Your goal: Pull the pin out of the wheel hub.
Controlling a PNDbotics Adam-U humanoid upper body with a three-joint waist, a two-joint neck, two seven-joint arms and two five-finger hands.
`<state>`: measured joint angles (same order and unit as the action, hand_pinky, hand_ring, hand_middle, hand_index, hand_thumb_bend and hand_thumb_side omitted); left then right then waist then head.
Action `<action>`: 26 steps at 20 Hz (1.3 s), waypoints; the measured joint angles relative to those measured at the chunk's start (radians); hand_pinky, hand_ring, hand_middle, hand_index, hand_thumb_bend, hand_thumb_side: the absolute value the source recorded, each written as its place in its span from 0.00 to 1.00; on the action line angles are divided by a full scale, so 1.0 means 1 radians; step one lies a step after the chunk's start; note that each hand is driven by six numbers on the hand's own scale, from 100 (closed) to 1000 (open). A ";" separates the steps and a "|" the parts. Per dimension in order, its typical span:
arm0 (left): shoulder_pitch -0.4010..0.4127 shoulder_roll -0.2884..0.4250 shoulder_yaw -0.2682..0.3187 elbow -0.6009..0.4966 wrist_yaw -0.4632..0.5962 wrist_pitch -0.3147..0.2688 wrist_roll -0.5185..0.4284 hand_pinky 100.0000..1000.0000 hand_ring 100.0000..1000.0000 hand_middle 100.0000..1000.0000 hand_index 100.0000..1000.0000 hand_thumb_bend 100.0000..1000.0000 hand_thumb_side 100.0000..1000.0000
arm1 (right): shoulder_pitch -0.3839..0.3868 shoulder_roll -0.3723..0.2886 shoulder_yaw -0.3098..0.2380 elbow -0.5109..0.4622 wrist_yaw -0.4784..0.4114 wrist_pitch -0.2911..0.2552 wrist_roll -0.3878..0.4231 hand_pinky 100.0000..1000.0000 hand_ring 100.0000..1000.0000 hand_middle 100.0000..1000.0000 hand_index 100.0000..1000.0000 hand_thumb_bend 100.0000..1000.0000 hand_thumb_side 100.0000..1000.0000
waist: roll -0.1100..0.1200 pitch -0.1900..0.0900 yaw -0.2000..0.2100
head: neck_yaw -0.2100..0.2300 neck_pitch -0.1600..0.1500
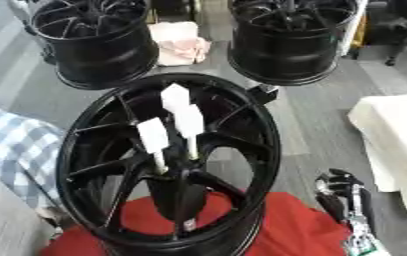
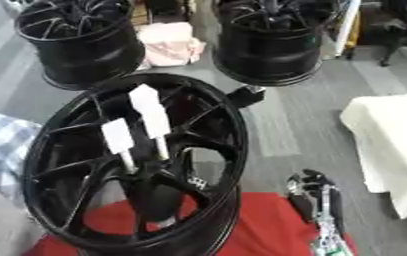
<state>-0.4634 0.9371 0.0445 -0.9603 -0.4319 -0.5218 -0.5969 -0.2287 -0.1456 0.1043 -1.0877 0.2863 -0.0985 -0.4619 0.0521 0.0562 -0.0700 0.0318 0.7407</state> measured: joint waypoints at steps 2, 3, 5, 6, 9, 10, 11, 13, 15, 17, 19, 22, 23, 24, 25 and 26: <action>0.035 -0.067 0.043 0.046 -0.067 -0.038 0.039 0.85 0.81 0.83 0.90 0.75 0.71 | -0.002 0.000 0.000 0.000 -0.001 0.002 0.000 0.67 0.61 0.58 0.74 0.00 0.32 | -0.007 0.006 -0.002 | 0.000 0.000; 0.049 -0.101 0.062 0.062 -0.086 -0.049 0.065 0.84 0.80 0.82 0.90 0.74 0.75 | -0.005 0.000 0.000 -0.001 -0.003 0.002 0.000 0.67 0.61 0.58 0.74 0.00 0.32 | -0.012 0.008 -0.003 | 0.000 0.000; 0.078 -0.168 0.101 0.075 -0.092 -0.050 0.124 0.82 0.78 0.79 0.88 0.69 0.75 | -0.009 0.000 0.000 -0.001 -0.007 0.004 0.001 0.67 0.61 0.58 0.74 0.00 0.32 | -0.017 0.012 -0.003 | 0.000 0.000; 0.096 -0.200 0.123 0.073 -0.078 -0.042 0.151 0.80 0.76 0.77 0.87 0.66 0.74 | -0.009 0.000 0.000 -0.001 -0.008 0.004 0.001 0.67 0.61 0.58 0.74 0.00 0.32 | -0.017 0.015 -0.003 | 0.000 0.000; 0.162 -0.299 0.199 0.025 0.010 0.001 0.212 0.74 0.68 0.66 0.79 0.52 0.71 | -0.012 0.001 -0.001 -0.003 -0.011 0.005 -0.001 0.67 0.61 0.58 0.74 0.00 0.32 | -0.021 0.025 -0.001 | 0.000 0.000; 0.185 -0.335 0.229 -0.002 0.052 0.020 0.226 0.74 0.67 0.65 0.78 0.51 0.71 | -0.016 0.001 -0.001 -0.005 -0.012 0.005 -0.001 0.67 0.61 0.58 0.74 0.00 0.32 | -0.024 0.028 0.002 | 0.000 0.000; 0.212 -0.372 0.259 -0.032 0.098 0.042 0.237 0.73 0.66 0.63 0.77 0.48 0.71 | -0.020 0.003 -0.002 -0.007 -0.013 0.005 -0.001 0.67 0.61 0.58 0.74 0.00 0.32 | -0.028 0.030 0.004 | 0.000 0.000; 0.257 -0.449 0.319 -0.098 0.196 0.093 0.248 0.71 0.64 0.61 0.76 0.45 0.71 | -0.023 0.008 -0.005 -0.011 -0.014 0.005 -0.001 0.67 0.61 0.58 0.74 0.00 0.32 | -0.032 0.031 0.006 | 0.000 0.000; 0.288 -0.524 0.374 -0.171 0.277 0.148 0.253 0.71 0.63 0.59 0.75 0.42 0.71 | -0.023 0.010 -0.006 -0.013 -0.016 0.006 -0.003 0.67 0.61 0.58 0.74 0.00 0.32 | -0.035 0.031 0.014 | -0.005 0.002; 0.309 -0.590 0.419 -0.243 0.337 0.203 0.258 0.70 0.62 0.59 0.75 0.41 0.70 | -0.023 0.010 -0.006 -0.013 -0.017 0.007 -0.005 0.67 0.61 0.58 0.74 0.00 0.32 | -0.039 0.031 0.018 | -0.010 0.004; 0.323 -0.640 0.444 -0.299 0.375 0.249 0.257 0.70 0.62 0.58 0.74 0.39 0.69 | -0.023 0.010 -0.006 -0.013 -0.018 0.008 -0.006 0.67 0.61 0.58 0.74 0.00 0.32 | -0.042 0.031 0.022 | -0.017 0.004; 0.329 -0.684 0.462 -0.345 0.398 0.297 0.254 0.69 0.60 0.57 0.73 0.37 0.68 | -0.023 0.010 -0.007 -0.013 -0.019 0.009 -0.006 0.67 0.61 0.58 0.74 0.00 0.32 | -0.044 0.031 0.023 | -0.020 0.004; 0.330 -0.693 0.465 -0.351 0.404 0.308 0.256 0.69 0.59 0.56 0.73 0.36 0.67 | -0.023 0.010 -0.007 -0.013 -0.020 0.009 -0.006 0.67 0.61 0.58 0.74 0.00 0.32 | -0.044 0.031 0.023 | -0.021 0.004; 0.330 -0.701 0.465 -0.353 0.408 0.315 0.258 0.69 0.59 0.56 0.73 0.35 0.67 | -0.023 0.010 -0.008 -0.013 -0.021 0.009 -0.006 0.67 0.61 0.58 0.74 0.00 0.32 | -0.046 0.031 0.023 | -0.022 0.003; 0.331 -0.706 0.465 -0.353 0.413 0.320 0.261 0.69 0.59 0.56 0.73 0.35 0.67 | -0.023 0.010 -0.008 -0.013 -0.022 0.010 -0.006 0.67 0.61 0.58 0.74 0.00 0.32 | -0.047 0.031 0.023 | -0.023 0.003; 0.332 -0.709 0.465 -0.352 0.417 0.323 0.264 0.69 0.58 0.55 0.72 0.34 0.66 | -0.023 0.010 -0.009 -0.013 -0.024 0.010 -0.006 0.67 0.61 0.58 0.74 0.00 0.32 | -0.049 0.031 0.023 | -0.023 0.003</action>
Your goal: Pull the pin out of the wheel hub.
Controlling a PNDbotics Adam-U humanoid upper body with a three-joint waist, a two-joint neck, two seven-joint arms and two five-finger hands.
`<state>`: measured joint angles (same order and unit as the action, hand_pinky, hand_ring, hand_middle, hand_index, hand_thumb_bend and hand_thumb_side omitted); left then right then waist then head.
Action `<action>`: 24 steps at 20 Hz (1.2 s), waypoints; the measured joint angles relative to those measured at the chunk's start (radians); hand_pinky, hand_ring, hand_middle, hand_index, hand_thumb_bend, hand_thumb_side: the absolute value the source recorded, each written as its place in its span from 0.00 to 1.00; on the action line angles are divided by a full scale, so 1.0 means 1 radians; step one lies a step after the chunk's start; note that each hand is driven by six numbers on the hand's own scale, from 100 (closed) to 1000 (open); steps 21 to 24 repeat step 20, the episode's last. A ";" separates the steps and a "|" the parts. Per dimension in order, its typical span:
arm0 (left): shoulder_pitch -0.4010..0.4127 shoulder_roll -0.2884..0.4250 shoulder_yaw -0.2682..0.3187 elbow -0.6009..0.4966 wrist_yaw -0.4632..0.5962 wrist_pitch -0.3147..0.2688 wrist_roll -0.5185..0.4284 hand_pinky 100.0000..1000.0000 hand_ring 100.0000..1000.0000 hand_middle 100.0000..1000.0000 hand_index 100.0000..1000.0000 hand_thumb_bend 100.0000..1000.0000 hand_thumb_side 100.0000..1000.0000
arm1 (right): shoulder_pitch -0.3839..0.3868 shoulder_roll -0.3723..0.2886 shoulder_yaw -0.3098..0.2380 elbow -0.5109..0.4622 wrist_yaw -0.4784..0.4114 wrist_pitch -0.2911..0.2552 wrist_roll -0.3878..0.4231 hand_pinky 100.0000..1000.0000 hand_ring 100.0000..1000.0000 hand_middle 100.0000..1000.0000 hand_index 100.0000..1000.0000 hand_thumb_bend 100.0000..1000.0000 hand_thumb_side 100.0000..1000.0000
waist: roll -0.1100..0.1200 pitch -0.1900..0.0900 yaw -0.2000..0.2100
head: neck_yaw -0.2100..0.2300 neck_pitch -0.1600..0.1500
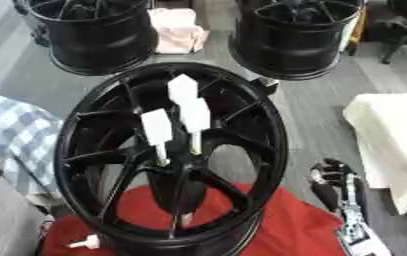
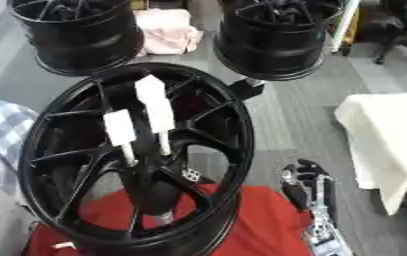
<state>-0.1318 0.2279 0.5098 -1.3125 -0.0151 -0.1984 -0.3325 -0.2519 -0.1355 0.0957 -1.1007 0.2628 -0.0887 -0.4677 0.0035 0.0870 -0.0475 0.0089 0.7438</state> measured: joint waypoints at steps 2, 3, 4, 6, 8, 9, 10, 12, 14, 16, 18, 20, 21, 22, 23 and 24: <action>0.001 -0.003 0.000 0.013 0.009 0.002 0.007 0.69 0.58 0.55 0.72 0.33 0.65 | 0.000 0.000 -0.001 0.000 -0.002 0.000 0.000 0.67 0.61 0.58 0.74 0.00 0.32 | 0.000 0.000 0.000 | 0.000 0.000; 0.002 -0.005 0.000 0.024 0.014 0.001 0.010 0.69 0.58 0.55 0.72 0.33 0.65 | 0.000 0.000 -0.001 0.000 -0.002 0.000 0.000 0.67 0.61 0.58 0.74 0.00 0.32 | 0.000 0.000 0.000 | 0.000 -0.001; 0.003 -0.007 -0.001 0.036 0.018 -0.001 0.013 0.69 0.58 0.55 0.72 0.33 0.64 | 0.000 0.000 -0.001 0.000 -0.002 0.001 0.001 0.67 0.61 0.58 0.74 0.00 0.32 | -0.001 0.001 0.000 | 0.000 -0.001; 0.007 -0.008 -0.004 0.063 0.023 -0.005 0.017 0.69 0.58 0.55 0.72 0.33 0.64 | -0.001 0.000 -0.001 0.000 -0.003 0.001 0.001 0.67 0.61 0.58 0.74 0.00 0.32 | -0.004 0.002 -0.001 | -0.001 -0.002; 0.007 -0.008 -0.008 0.087 0.024 -0.012 0.019 0.69 0.58 0.55 0.72 0.33 0.64 | -0.003 0.000 -0.001 0.000 -0.003 0.001 0.001 0.67 0.61 0.58 0.74 0.00 0.32 | -0.006 0.002 -0.001 | 0.000 -0.003; 0.007 -0.008 -0.010 0.097 0.025 -0.014 0.019 0.69 0.58 0.55 0.72 0.33 0.64 | -0.003 0.000 -0.001 0.000 -0.004 0.001 0.001 0.67 0.61 0.58 0.74 0.00 0.32 | -0.006 0.002 0.000 | 0.000 -0.003; 0.007 -0.008 -0.013 0.105 0.025 -0.016 0.019 0.68 0.58 0.55 0.72 0.33 0.64 | -0.003 0.000 -0.001 0.000 -0.004 0.001 0.001 0.67 0.61 0.58 0.74 0.00 0.32 | -0.005 0.002 0.000 | 0.000 -0.004; 0.006 -0.007 -0.015 0.119 0.027 -0.020 0.018 0.69 0.58 0.55 0.72 0.33 0.64 | -0.003 0.000 -0.003 0.000 -0.004 0.001 0.001 0.67 0.62 0.58 0.74 0.00 0.32 | -0.006 0.002 0.004 | -0.002 -0.004; 0.006 -0.007 -0.019 0.129 0.027 -0.022 0.017 0.69 0.58 0.55 0.72 0.33 0.64 | -0.003 0.000 -0.003 0.000 -0.004 0.001 0.001 0.67 0.62 0.58 0.74 0.00 0.32 | -0.006 0.002 0.006 | -0.002 -0.004; 0.005 -0.007 -0.020 0.136 0.027 -0.024 0.015 0.69 0.58 0.55 0.72 0.33 0.64 | -0.003 0.000 -0.003 0.000 -0.004 0.001 0.001 0.67 0.62 0.58 0.74 0.00 0.32 | -0.005 0.002 0.006 | -0.003 -0.004; 0.005 -0.007 -0.020 0.142 0.026 -0.026 0.013 0.69 0.58 0.55 0.72 0.34 0.65 | -0.003 0.000 -0.003 0.000 -0.004 0.001 0.001 0.67 0.62 0.58 0.74 0.00 0.32 | -0.005 0.002 0.007 | -0.004 -0.004; 0.005 -0.007 -0.022 0.145 0.024 -0.028 0.011 0.69 0.58 0.55 0.72 0.33 0.65 | -0.003 0.000 -0.003 0.000 -0.004 0.001 0.001 0.67 0.62 0.58 0.74 0.00 0.32 | -0.005 0.002 0.007 | -0.004 -0.004; 0.005 -0.007 -0.022 0.145 0.024 -0.028 0.011 0.69 0.58 0.55 0.72 0.33 0.65 | -0.003 0.000 -0.003 0.000 -0.004 0.001 0.001 0.67 0.62 0.58 0.74 0.00 0.32 | -0.005 0.002 0.007 | -0.004 -0.004; 0.005 -0.007 -0.022 0.145 0.024 -0.028 0.011 0.69 0.58 0.55 0.72 0.33 0.65 | -0.003 0.000 -0.003 0.000 -0.004 0.001 0.001 0.67 0.62 0.58 0.74 0.00 0.32 | -0.005 0.002 0.007 | -0.004 -0.004; 0.005 -0.007 -0.022 0.145 0.024 -0.028 0.011 0.69 0.58 0.55 0.72 0.33 0.65 | -0.003 0.000 -0.003 0.000 -0.004 0.001 0.001 0.67 0.62 0.58 0.74 0.00 0.32 | -0.005 0.002 0.007 | -0.004 -0.004; 0.005 -0.007 -0.022 0.145 0.024 -0.028 0.011 0.69 0.58 0.55 0.72 0.33 0.65 | -0.003 0.000 -0.003 0.000 -0.004 0.001 0.001 0.67 0.62 0.58 0.74 0.00 0.32 | -0.005 0.002 0.007 | -0.004 -0.004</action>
